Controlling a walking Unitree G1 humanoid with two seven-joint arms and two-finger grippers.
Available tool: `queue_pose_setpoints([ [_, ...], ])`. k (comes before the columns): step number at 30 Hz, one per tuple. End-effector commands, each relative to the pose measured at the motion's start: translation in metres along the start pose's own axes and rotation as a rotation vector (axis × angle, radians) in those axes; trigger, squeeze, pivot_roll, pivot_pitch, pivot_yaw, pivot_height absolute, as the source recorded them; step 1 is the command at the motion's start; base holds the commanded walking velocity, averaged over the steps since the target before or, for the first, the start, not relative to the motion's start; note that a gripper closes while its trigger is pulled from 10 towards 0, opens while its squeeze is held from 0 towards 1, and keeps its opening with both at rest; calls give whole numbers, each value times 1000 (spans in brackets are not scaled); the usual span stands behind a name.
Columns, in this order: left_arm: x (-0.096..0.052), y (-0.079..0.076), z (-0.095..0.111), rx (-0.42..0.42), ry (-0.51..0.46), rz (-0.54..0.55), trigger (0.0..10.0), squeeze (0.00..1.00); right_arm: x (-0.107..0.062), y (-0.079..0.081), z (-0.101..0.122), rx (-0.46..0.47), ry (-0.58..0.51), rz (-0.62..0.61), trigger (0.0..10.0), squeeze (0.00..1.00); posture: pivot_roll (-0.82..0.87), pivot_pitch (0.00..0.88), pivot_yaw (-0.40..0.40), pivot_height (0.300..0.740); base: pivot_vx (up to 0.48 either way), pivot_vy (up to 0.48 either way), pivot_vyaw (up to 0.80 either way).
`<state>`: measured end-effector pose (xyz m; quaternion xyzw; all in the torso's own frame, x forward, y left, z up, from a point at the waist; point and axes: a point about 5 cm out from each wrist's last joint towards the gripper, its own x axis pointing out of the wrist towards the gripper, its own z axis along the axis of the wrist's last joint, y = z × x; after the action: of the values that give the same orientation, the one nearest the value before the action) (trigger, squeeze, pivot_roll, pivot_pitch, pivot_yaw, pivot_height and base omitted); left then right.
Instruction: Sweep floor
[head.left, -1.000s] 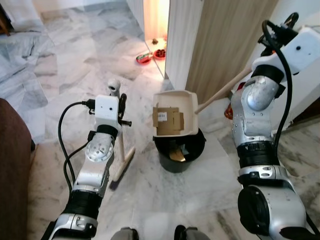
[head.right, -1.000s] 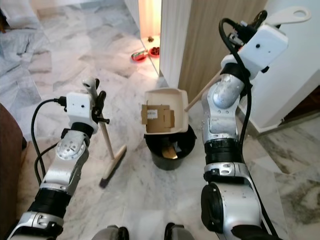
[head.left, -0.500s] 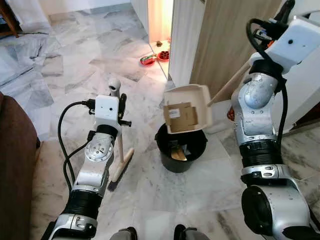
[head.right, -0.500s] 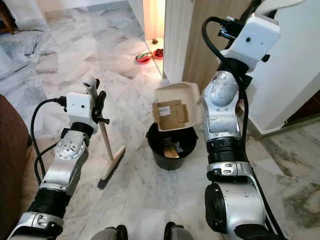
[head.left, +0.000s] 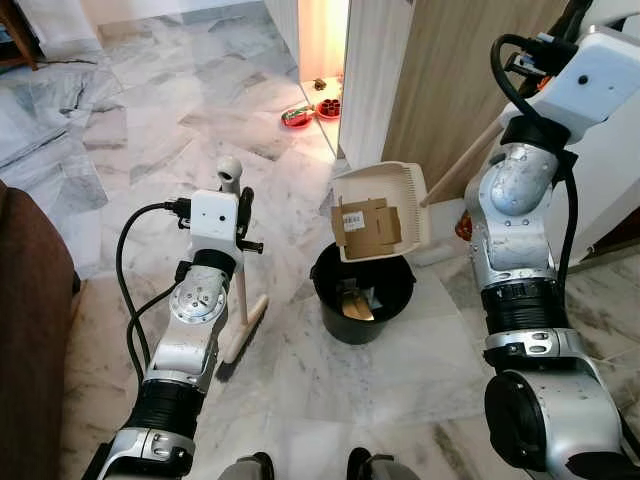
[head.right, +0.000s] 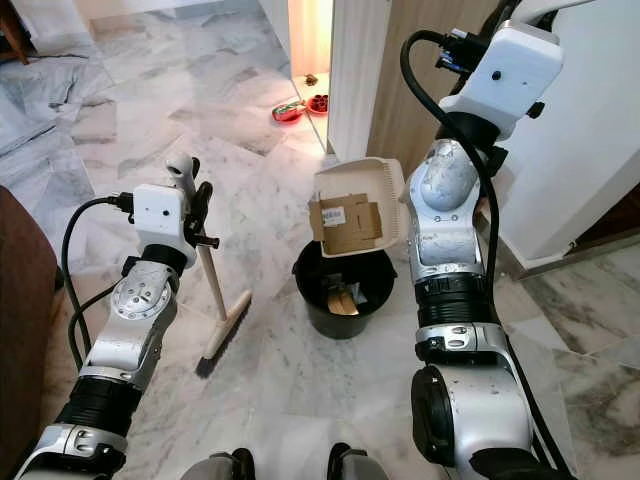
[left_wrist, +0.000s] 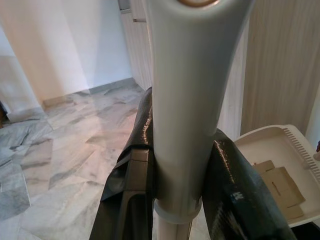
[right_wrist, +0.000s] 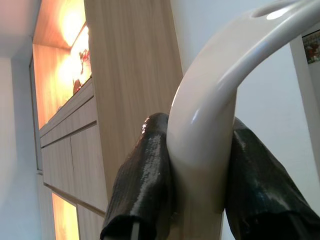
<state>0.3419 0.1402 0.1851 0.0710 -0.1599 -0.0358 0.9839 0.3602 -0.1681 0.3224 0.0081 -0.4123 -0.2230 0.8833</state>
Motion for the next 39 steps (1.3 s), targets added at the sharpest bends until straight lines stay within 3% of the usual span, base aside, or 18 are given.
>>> queue_pose_setpoints([
  [1, 1, 2, 10, 7, -46, -1, 10000, 0, 7, 1, 23, 47, -120, -4, 10000, 0, 55, 188, 0, 740, 0, 0, 0],
  [12, 1, 2, 10, 7, -46, -2, 10000, 0, 6, 4, 25, 37, -136, 18, 10000, 0, 56, 189, 0, 740, 0, 0, 0],
  [14, 3, 0, 11, 1, -51, -6, 10000, 0, -17, 39, 43, -11, -302, 464, 10000, 0, 54, 185, -1, 740, 0, 0, 0],
  [15, 3, 0, 11, 1, -51, -6, 10000, 0, -20, 43, 44, -18, -317, 511, 10000, 0, 54, 185, -1, 740, 0, 0, 0],
  [32, 3, 0, 11, -1, -52, -7, 10000, 0, -19, 40, 44, -46, -317, 530, 10000, 0, 56, 184, -2, 740, 0, 0, 0],
  [35, 3, 0, 11, 0, -51, -7, 10000, 0, -15, 34, 43, -97, -320, 476, 10000, 0, 54, 183, -2, 740, 0, 0, 0],
  [37, 3, 0, 11, -1, -52, -6, 10000, 0, -10, 24, 39, -232, -305, 392, 10000, 0, 55, 182, -3, 740, 0, 0, 0],
  [38, 3, 0, 11, -1, -52, -6, 10000, 0, -10, 24, 39, -232, -305, 392, 10000, 0, 55, 182, -3, 740, 0, 0, 0],
  [39, 3, 0, 11, -1, -51, -6, 10000, 0, -6, 16, 36, -319, -287, 332, 10000, 0, 52, 182, -2, 740, 0, 0, 0],
])
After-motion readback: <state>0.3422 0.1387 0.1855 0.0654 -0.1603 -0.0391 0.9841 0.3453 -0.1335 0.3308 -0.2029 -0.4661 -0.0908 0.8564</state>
